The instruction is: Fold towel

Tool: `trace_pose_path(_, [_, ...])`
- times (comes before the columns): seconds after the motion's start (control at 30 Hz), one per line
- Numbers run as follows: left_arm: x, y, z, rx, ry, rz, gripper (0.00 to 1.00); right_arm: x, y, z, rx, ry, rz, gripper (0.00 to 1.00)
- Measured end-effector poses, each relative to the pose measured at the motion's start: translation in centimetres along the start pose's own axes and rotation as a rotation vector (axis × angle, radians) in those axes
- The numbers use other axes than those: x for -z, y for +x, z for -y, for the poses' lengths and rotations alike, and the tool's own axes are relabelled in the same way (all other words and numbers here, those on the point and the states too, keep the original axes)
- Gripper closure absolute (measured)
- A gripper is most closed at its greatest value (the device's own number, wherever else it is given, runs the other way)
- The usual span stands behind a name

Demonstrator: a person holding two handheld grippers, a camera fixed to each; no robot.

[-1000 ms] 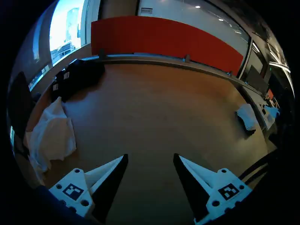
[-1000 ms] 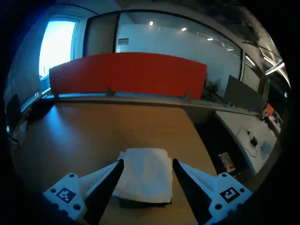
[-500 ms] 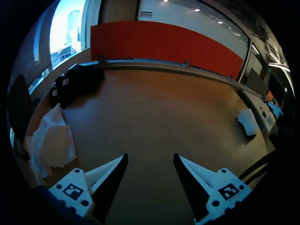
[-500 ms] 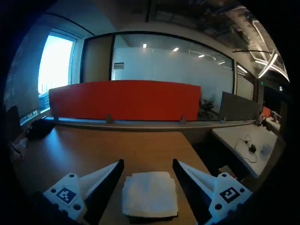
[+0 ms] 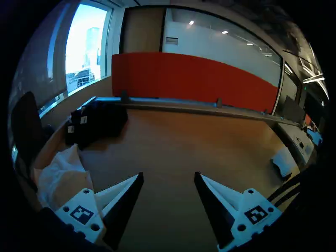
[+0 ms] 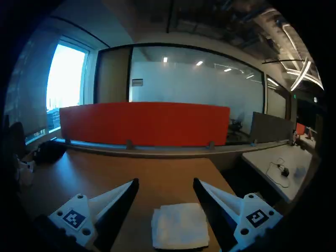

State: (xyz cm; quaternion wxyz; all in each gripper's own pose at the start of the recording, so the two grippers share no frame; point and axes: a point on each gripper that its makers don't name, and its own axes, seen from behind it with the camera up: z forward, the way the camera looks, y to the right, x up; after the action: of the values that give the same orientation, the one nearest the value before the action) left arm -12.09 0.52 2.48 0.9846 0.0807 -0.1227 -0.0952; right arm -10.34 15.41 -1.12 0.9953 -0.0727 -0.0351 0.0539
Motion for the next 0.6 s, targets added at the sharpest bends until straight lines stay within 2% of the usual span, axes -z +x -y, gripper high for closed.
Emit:
trace_pose_path(0.27, [-0.1, 4.2, 1.1, -0.003, 0.034, -0.142, 0.11, -0.1, 1.7, 3.0, 0.001, 0.014, -0.034, 0.00])
trace_pose_path(0.47, [0.0, 6.0, 1.2, -0.038, 0.044, -0.204, 0.11, -0.4, 2.5, 5.7, -0.003, 0.028, -0.050, 0.00])
trace_pose_path(0.6, [0.1, 6.9, 1.2, -0.041, 0.047, -0.240, 0.11, -0.6, 2.9, 7.8, -0.005, 0.043, -0.063, 0.00])
